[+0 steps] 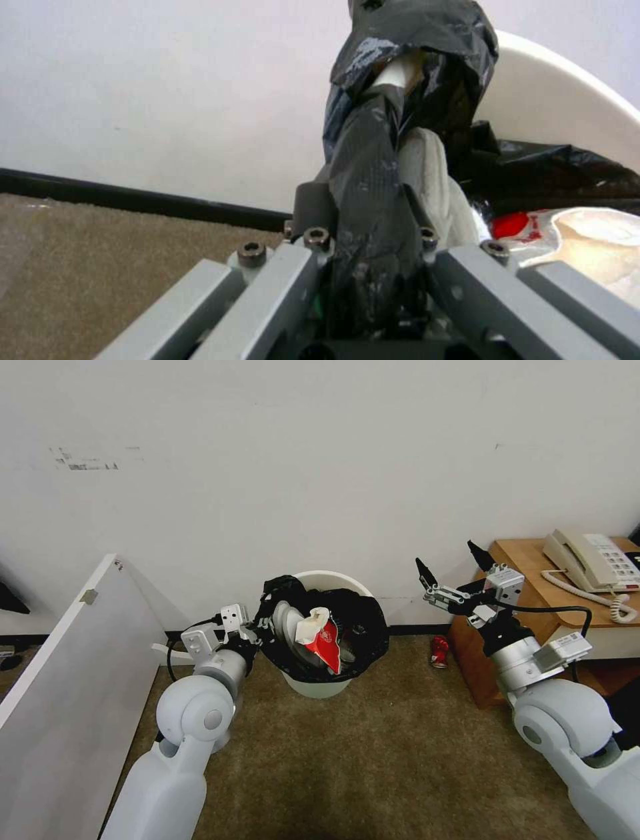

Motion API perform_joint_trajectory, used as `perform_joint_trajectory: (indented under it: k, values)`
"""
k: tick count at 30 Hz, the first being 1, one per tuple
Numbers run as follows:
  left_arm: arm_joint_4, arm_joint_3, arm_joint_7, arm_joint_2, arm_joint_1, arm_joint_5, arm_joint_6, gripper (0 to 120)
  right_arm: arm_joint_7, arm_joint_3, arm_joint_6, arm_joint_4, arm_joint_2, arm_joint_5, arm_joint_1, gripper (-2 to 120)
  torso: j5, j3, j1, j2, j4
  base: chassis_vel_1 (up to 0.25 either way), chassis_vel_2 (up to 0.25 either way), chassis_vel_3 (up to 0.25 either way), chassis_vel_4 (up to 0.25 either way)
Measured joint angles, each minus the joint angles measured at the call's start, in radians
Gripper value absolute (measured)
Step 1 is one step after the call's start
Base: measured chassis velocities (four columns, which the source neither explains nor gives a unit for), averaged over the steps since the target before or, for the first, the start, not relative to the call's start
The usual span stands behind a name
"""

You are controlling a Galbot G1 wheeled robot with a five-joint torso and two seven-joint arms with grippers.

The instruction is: Pick up the trash bin, then pick up the garbage from the floor and place it into the trash bin.

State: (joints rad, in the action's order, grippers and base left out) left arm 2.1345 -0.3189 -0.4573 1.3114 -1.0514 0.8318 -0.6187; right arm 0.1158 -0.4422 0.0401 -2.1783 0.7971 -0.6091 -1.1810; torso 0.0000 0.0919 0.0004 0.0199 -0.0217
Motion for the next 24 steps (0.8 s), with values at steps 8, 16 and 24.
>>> perform_joint_trajectory:
  k: [8, 16, 24]
  values:
    - [-0.005, 0.001, -0.001, 0.004, 0.003, 0.000, 0.000, 4, -0.005, 0.003, 0.004, 0.003, 0.002, 0.002, 0.002, 100, 0.0001, 0.000, 0.000, 0.000, 0.0002, 0.000, 0.000, 0.000, 0.000]
    - [-0.007, 0.001, -0.002, 0.006, 0.006, 0.002, -0.001, 4, -0.045, -0.003, 0.006, 0.012, 0.002, 0.036, 0.003, 100, 0.0000, 0.000, 0.000, 0.000, 0.0003, 0.000, 0.000, 0.000, 0.000]
    - [-0.010, 0.003, -0.004, 0.008, 0.010, 0.009, -0.001, 4, -0.028, 0.003, 0.011, 0.013, 0.005, 0.014, 0.006, 100, 0.0000, 0.000, 0.000, 0.000, 0.0003, 0.006, 0.003, -0.005, -0.004]
